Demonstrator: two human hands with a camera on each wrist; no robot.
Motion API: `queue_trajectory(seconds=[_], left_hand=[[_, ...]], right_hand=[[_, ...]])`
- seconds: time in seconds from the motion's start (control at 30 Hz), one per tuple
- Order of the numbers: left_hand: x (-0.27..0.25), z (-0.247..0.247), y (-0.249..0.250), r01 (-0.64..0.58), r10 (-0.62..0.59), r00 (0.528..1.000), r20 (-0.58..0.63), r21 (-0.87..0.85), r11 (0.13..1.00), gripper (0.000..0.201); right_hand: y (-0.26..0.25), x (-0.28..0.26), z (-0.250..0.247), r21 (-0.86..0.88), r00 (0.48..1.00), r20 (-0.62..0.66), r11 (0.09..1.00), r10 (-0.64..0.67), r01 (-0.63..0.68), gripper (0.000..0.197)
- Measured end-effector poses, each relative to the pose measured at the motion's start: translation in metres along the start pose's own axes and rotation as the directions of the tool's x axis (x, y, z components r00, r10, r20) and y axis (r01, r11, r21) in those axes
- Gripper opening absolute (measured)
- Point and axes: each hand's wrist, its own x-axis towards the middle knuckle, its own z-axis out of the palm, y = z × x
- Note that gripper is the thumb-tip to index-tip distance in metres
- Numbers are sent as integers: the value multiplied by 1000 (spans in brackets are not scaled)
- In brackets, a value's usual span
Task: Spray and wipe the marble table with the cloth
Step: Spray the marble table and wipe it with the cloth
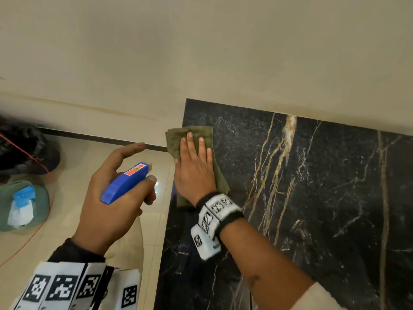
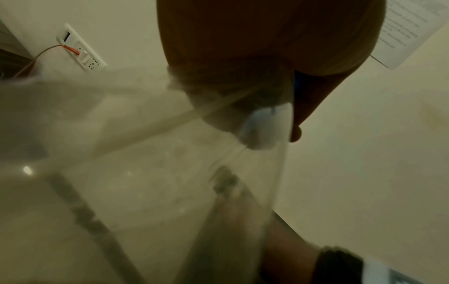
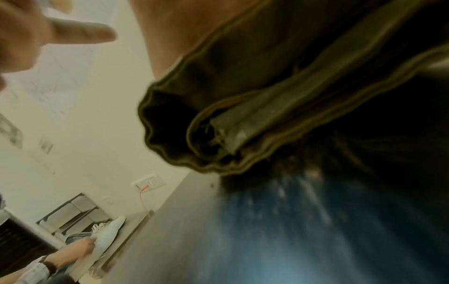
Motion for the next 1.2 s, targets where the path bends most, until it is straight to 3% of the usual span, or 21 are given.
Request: queue_trajectory(seconds=[0.23,0.33,0.57,0.67,0.97,1.2], left_hand=[[-12,-1,-15,25,-25,1000,-5,47,999,54],[-14,-1,-17,29,-29,1000,-5,47,998,55],[-10,6,-7,77,-77,997,-12,5,997,56],[-10,11,-3,85,-85,996,4,9,996,57],[-23,11,-12,91,-90,995,-36,20,996,56],[-30,12,-24,101,-100,994,-47,13,995,55]], right_hand=[[8,90,-21,27,996,-13,995,92,-91,65],[5,72,-17,24,996,-36,997,75,-74,66],[-11,-42,9,33,998,4,998,62,-62,68],[-10,-35,10,15,997,-1,997,77,-77,70],[10,64,-16,-11,997,-36,998,69,-70,70],[10,13,0,12,995,-86,999,52,-51,63]])
